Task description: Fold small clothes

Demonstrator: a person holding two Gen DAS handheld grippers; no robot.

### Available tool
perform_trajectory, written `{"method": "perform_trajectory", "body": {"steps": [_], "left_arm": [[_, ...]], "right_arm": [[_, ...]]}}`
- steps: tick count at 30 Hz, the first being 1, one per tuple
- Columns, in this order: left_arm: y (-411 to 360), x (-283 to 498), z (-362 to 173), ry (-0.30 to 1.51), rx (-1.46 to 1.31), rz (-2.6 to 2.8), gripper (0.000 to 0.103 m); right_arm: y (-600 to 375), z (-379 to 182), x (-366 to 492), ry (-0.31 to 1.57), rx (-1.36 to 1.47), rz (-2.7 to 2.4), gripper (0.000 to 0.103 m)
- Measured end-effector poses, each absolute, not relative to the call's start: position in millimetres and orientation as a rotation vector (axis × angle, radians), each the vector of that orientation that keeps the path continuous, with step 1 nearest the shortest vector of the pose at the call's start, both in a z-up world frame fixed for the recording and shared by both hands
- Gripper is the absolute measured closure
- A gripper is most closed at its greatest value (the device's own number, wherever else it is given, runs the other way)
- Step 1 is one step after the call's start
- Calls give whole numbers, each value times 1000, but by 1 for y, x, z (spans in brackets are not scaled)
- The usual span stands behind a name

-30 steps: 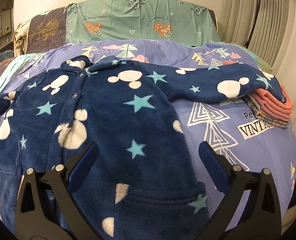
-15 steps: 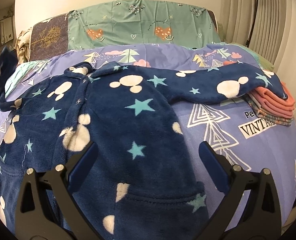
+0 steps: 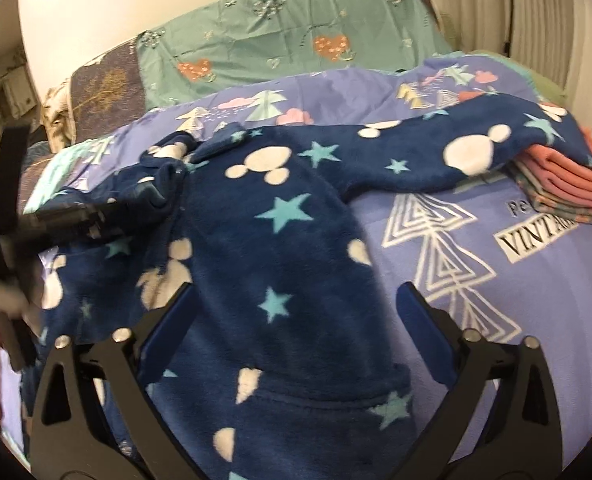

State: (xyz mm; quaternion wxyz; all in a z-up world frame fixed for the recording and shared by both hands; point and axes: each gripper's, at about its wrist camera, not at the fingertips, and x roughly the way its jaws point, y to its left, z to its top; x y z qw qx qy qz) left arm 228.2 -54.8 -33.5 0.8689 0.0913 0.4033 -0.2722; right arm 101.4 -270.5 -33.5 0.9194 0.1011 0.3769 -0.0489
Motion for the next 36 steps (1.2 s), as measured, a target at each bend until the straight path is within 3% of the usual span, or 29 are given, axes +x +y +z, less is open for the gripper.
{"method": "perform_trajectory", "body": {"steps": [3,5,9,12,22,24,26,27,33,36], "left_arm": [[-29,215,-28,785,236,-512,74],[-7,209,-22,752,277,-441,71],[44,198,-15,749,290,-327,69],[81,194,-21,765,290,-248,61],[137,225,-49,849,125,-195,61],[141,237,-52,855,54,-204,61],[142,246,-51,853,-16,-221,60],[140,249,-51,851,-32,-224,58],[128,267,-58,865,-40,-189,54],[121,269,-62,857,36,-137,47]], "right_arm": [[-266,-28,113,792,208,-38,17],[-260,-26,128,822,253,35,21],[-240,-32,164,906,386,202,22],[-217,-39,190,955,395,270,22],[-161,-75,270,1110,451,294,22],[-154,-76,278,1096,424,265,34],[-153,-77,283,1097,396,216,75],[-155,-76,283,1098,388,206,80],[-173,-41,268,1014,292,219,92],[-180,-25,259,956,202,174,92]]}}
